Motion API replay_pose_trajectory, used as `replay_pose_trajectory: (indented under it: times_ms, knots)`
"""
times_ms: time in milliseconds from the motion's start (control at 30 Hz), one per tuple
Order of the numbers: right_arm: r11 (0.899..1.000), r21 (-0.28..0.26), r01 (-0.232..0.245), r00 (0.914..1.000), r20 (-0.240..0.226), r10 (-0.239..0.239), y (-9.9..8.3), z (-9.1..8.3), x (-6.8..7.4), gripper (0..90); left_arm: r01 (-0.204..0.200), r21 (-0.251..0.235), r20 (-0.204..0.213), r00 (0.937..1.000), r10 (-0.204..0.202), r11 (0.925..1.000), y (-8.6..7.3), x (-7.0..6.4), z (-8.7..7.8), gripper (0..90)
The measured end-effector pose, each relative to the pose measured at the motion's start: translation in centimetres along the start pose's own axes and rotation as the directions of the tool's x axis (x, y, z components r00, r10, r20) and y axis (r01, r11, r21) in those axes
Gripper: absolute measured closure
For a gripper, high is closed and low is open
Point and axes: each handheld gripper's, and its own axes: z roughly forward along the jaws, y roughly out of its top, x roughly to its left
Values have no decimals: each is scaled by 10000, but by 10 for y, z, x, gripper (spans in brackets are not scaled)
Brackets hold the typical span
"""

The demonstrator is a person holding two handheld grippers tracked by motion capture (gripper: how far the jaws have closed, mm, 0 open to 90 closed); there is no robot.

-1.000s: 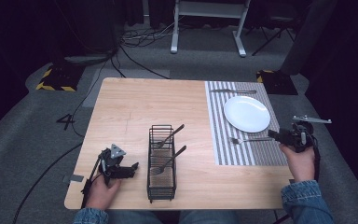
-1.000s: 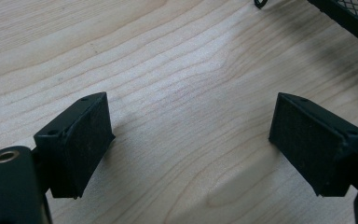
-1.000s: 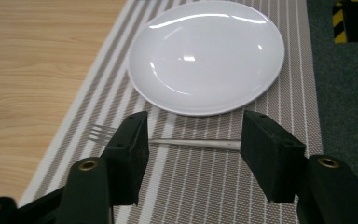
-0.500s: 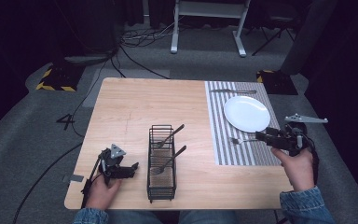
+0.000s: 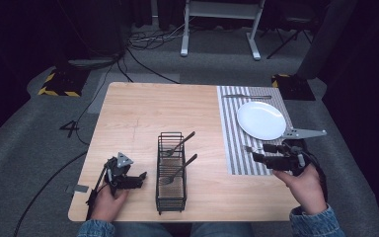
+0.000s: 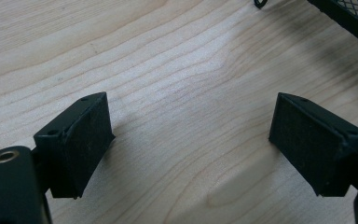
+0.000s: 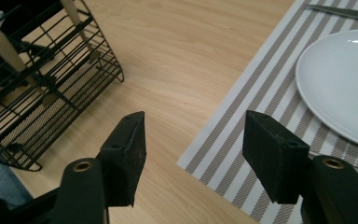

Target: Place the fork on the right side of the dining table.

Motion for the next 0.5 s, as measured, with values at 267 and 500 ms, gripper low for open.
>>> replay_pose_trajectory:
  times_ms: [267, 500]
  knots:
    - [9994, 107, 330, 9989, -339, -327, -9, 12, 22, 389, 8, 4, 4, 10000, -8, 10000, 0, 0, 0, 131]
    - [9974, 375, 608, 9974, -418, -593, -19, 28, 34, 381, -3, 0, 1, 10000, 3, 10000, 0, 0, 0, 131]
